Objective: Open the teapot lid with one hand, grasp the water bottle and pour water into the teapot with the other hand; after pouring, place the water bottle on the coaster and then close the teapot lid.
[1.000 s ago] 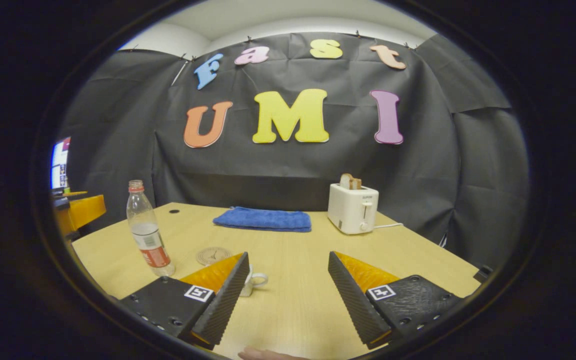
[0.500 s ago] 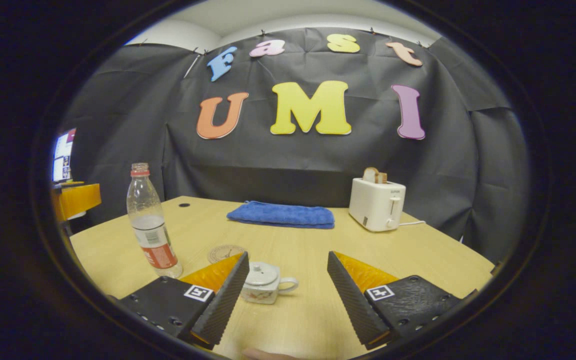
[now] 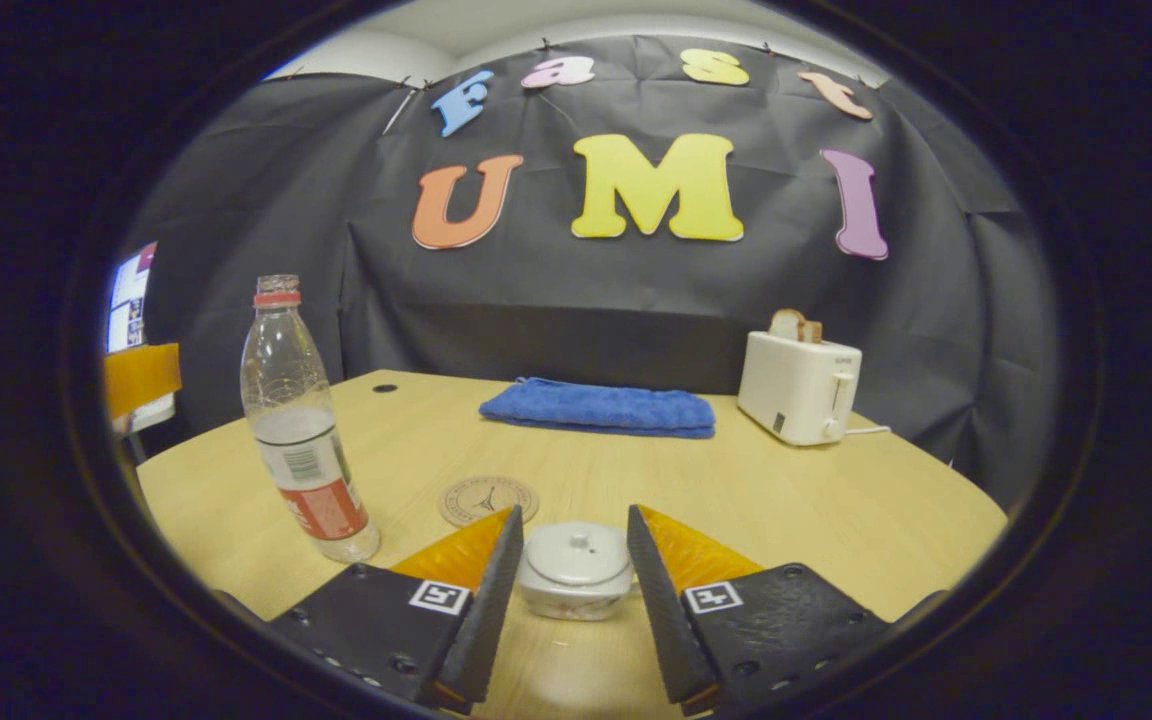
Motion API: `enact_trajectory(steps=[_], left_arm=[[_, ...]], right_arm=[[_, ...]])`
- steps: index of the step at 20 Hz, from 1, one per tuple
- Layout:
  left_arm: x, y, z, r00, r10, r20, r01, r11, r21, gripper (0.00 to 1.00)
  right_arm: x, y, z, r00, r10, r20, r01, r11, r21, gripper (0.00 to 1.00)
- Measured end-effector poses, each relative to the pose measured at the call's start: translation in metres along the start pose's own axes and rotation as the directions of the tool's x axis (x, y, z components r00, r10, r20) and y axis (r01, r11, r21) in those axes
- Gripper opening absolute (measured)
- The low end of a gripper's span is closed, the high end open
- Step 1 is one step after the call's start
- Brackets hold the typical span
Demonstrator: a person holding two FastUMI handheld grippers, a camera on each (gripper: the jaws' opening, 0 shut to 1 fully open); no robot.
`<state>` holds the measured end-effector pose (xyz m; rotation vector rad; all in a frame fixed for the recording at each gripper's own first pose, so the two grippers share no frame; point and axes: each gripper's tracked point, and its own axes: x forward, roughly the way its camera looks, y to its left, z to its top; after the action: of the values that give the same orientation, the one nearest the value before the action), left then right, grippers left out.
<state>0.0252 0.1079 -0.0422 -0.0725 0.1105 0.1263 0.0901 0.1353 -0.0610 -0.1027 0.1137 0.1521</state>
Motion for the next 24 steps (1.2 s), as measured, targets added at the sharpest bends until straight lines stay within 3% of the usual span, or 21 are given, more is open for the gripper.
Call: enact_trajectory(steps=[3, 4, 6, 13, 14, 15, 24], left_arm=[[0.002, 0.008, -0.007, 1.000, 0.014, -0.024, -0.014, 1.000, -0.009, 0.99], [0.003, 0.009, -0.009, 0.999, 0.015, -0.032, -0.016, 1.000, -0.013, 0.99], [0.004, 0.012, -0.012, 0.999, 0.023, -0.042, -0.024, 1.000, -0.016, 0.99], [0.006, 0.003, -0.011, 1.000, -0.007, -0.028, 0.007, 1.000, -0.005, 0.99], [0.006, 0.001, -0.013, 0.999, -0.014, -0.031, 0.013, 1.000, -0.003, 1.00], [0.007, -0.001, -0.015, 0.999, -0.017, -0.038, 0.017, 1.000, -0.003, 0.99], [0.011, -0.017, -0.024, 0.995, -0.085, -0.047, 0.085, 0.996, -0.005, 1.00]], right_arm=[[0.003, -0.002, 0.002, 1.000, -0.008, 0.018, 0.008, 1.000, 0.022, 0.45], [0.003, -0.003, 0.002, 1.000, -0.010, 0.016, 0.009, 0.999, 0.038, 0.32], [0.010, -0.004, 0.002, 1.000, -0.008, 0.001, 0.008, 0.997, 0.073, 0.22], [0.024, -0.007, 0.008, 1.000, 0.022, 0.010, -0.023, 0.995, 0.095, 0.23], [0.026, -0.005, 0.006, 1.000, 0.022, 0.019, -0.024, 0.995, 0.101, 0.08], [0.026, -0.006, 0.003, 0.999, 0.027, 0.017, -0.028, 0.995, 0.095, 0.05], [0.013, -0.007, 0.018, 0.994, 0.017, 0.109, -0.022, 0.999, 0.049, 0.00]])
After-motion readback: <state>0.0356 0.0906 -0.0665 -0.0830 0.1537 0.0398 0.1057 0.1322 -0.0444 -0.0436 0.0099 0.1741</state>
